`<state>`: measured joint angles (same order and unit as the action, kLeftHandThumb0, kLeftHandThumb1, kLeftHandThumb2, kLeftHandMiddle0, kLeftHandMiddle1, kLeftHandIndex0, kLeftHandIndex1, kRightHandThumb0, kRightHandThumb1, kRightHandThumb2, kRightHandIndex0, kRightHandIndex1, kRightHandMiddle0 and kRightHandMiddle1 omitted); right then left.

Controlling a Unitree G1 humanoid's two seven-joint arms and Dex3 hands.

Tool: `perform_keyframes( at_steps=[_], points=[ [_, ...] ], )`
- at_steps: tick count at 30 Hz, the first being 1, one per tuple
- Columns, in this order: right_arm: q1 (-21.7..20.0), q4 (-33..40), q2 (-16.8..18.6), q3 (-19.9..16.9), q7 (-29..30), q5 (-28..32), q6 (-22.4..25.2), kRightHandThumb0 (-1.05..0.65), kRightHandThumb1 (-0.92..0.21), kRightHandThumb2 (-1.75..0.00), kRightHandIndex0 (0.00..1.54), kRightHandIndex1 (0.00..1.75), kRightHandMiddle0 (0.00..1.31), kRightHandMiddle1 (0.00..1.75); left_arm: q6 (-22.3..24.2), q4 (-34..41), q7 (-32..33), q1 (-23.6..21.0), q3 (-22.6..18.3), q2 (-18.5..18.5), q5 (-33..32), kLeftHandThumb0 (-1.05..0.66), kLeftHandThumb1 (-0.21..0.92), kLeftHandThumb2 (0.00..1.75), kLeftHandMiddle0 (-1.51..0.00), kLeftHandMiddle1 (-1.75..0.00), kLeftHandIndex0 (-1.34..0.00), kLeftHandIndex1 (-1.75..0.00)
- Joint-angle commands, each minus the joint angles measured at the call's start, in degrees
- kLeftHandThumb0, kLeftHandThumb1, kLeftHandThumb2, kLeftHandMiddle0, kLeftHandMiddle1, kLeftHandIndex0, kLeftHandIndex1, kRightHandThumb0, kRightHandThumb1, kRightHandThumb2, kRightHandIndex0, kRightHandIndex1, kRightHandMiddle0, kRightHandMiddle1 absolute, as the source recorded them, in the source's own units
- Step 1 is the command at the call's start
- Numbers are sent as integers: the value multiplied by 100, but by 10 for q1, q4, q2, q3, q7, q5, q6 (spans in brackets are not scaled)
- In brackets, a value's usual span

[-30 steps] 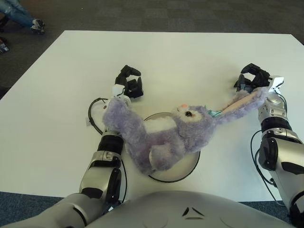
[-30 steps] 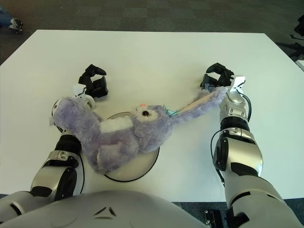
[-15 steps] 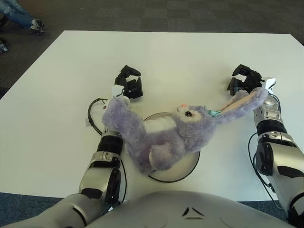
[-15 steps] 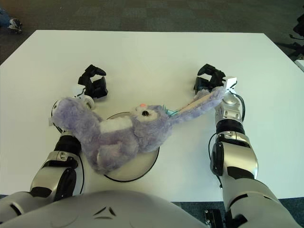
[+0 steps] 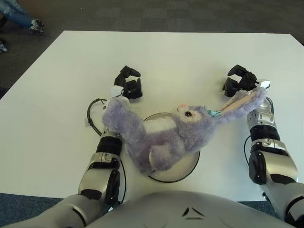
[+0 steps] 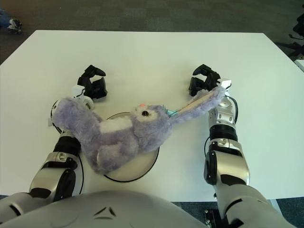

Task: Put the doll into the plate.

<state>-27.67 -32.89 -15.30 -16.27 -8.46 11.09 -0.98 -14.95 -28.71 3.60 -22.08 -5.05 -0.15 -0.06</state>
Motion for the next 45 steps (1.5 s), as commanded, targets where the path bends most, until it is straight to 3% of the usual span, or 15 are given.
perform_keyframes(
  at_steps=[1, 7, 9, 12, 15, 31, 45],
  points=[
    [30, 68, 21, -2, 20, 16, 32, -1, 8, -174, 91, 174, 71, 168, 8, 8, -6, 12, -3, 4, -8, -45, 41, 121, -114, -175, -54, -175],
    [65, 170, 53, -3, 58, 25, 82, -1, 10, -175, 92, 175, 76, 161, 14, 19, -9, 17, -1, 4, -10, -45, 40, 122, -114, -175, -54, -175],
    [79, 203, 64, -2, 69, 30, 98, -30, -11, -154, 115, 175, 70, 169, 17, 23, -10, 19, 0, 4, -9, -45, 40, 122, -114, -175, -54, -175],
    [101, 250, 79, -4, 83, 38, 119, -43, -22, -143, 126, 175, 67, 173, 24, 33, -11, 24, 1, 3, -9, -45, 39, 122, -114, -175, -54, -175],
    [120, 281, 87, -6, 88, 44, 131, -48, -26, -139, 130, 175, 66, 174, 30, 42, -12, 28, 2, 3, -10, -45, 40, 122, -114, -175, -54, -175],
    [147, 343, 125, -19, 102, 83, 141, -49, -31, -132, 127, 175, 62, 175, 37, 61, -29, 37, 5, 5, -16, -44, 42, 119, -113, -175, -52, -175],
    [166, 374, 151, -11, 119, 74, 118, -49, -30, -134, 125, 175, 63, 175, 25, 77, -26, 44, 2, 4, -14, -44, 44, 116, -112, -175, -51, -175]
  ],
)
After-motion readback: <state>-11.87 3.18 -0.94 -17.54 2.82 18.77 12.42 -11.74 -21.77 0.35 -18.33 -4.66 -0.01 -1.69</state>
